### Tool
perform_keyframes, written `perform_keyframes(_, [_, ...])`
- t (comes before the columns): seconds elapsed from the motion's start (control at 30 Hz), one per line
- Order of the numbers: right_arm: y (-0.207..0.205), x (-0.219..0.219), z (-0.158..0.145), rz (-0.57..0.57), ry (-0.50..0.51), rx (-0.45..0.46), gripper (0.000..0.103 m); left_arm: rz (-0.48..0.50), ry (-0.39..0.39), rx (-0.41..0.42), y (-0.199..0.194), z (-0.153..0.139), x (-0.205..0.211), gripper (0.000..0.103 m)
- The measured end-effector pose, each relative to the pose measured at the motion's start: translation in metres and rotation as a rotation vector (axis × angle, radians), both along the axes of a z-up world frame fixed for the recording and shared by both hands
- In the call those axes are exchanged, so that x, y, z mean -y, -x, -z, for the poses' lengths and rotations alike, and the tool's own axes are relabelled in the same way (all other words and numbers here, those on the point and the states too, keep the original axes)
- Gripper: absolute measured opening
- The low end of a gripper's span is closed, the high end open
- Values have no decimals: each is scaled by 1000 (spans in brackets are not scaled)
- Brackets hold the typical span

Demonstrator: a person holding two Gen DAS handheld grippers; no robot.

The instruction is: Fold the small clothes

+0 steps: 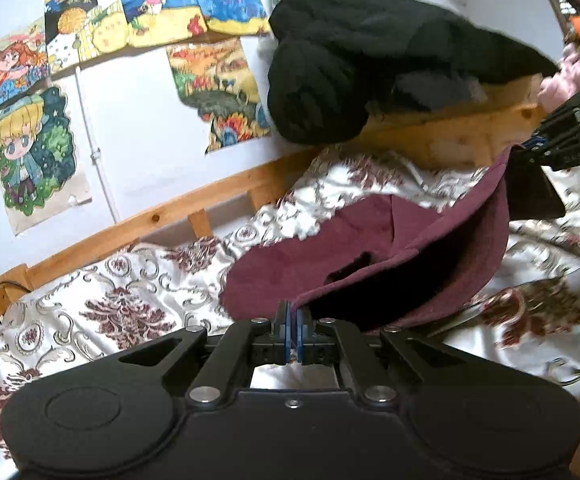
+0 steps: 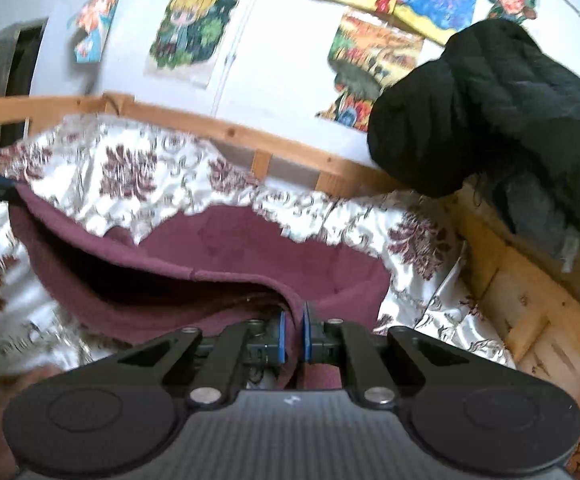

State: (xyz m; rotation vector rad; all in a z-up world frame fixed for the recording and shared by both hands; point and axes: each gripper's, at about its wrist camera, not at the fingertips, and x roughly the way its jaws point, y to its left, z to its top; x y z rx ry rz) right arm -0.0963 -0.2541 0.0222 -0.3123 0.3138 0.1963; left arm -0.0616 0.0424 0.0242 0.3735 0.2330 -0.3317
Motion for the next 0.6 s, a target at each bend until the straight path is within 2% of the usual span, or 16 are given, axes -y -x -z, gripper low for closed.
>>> perform_keyframes(0.17, [18, -4, -20, 8, 14, 63, 9, 14, 102, -30, 10, -27, -8, 2])
perform_keyframes(0.33, [10, -3, -34, 14, 18, 101, 9, -3, 188, -72, -3, -56, -13, 1])
perform_keyframes(0.5, [-36, 5, -41, 9, 27, 117, 9, -29, 252, -118, -48, -80, -13, 1])
perform_keyframes(0.6, [-74, 6, -42, 9, 63, 127, 10, -43, 252, -133, -86, -93, -9, 1])
